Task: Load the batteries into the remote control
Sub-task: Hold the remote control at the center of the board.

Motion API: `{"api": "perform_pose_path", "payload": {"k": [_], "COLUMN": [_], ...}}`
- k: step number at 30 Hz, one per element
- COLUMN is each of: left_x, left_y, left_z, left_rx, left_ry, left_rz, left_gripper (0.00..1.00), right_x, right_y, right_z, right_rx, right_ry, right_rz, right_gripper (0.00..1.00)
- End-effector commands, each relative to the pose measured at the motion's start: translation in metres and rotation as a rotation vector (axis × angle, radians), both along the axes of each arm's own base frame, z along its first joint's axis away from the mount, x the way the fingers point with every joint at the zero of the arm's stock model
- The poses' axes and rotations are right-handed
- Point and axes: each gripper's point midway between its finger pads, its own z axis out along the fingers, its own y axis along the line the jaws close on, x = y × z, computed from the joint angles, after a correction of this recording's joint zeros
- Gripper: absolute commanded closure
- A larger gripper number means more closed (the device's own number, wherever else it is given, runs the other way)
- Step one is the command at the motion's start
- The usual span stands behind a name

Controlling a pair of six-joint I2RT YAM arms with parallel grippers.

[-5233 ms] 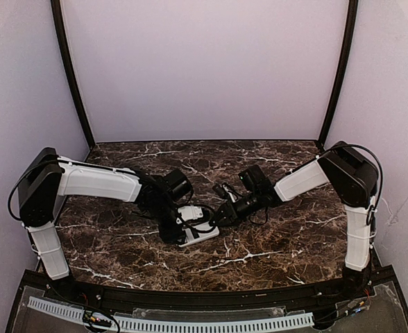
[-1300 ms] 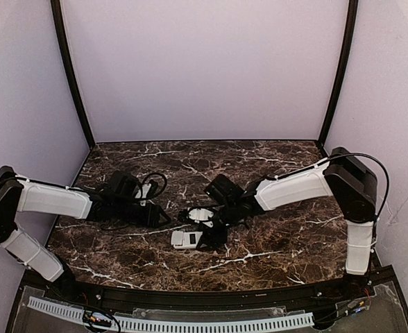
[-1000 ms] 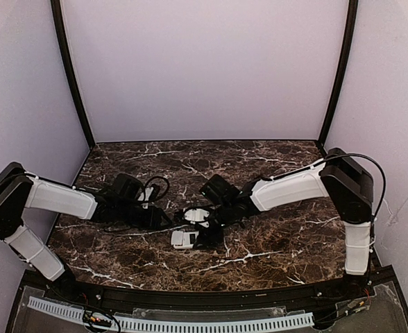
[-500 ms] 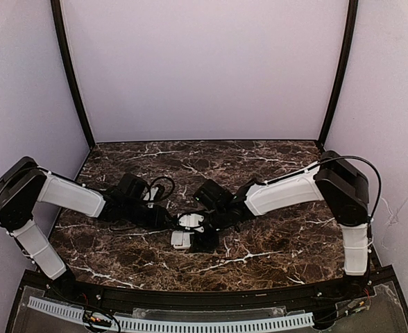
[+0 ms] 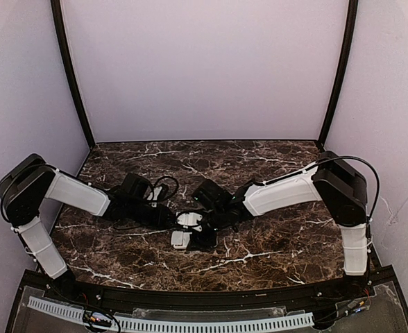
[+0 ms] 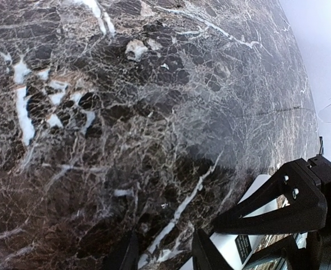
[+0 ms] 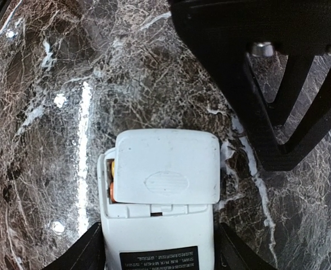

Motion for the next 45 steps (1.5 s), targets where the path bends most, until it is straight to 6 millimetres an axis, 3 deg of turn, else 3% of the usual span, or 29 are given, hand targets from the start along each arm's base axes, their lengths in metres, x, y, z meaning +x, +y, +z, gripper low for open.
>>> {"api": "perform_pose_path", "payload": {"k": [1,27,45], "left_x": [-0.002,-0.011,-0.015], "left_y": [0.001,0.004,0.005], "left_z": [-0.005,-0.006,0.002], "left_rx": [-0.003,0.003,-0.006], "left_ry": [0.025,0.041,0.025], "left_rz": [0.002,-0.023,-0.033], "left_gripper": [0.67,0.85,0.89], "right_x": [0.002,0.016,0.024], "right_y": [-0.001,-0.003,-0.002], "right_z": [-0.014,-0.026,-0.032], "right_rx": [-0.031,-0.066,-0.086], "right_ry": [-0.007,-0.037,-0.045], "right_rz": [-0.025,-0.111,-0.153], "right_gripper": [0.38,0.44,0.44]}}
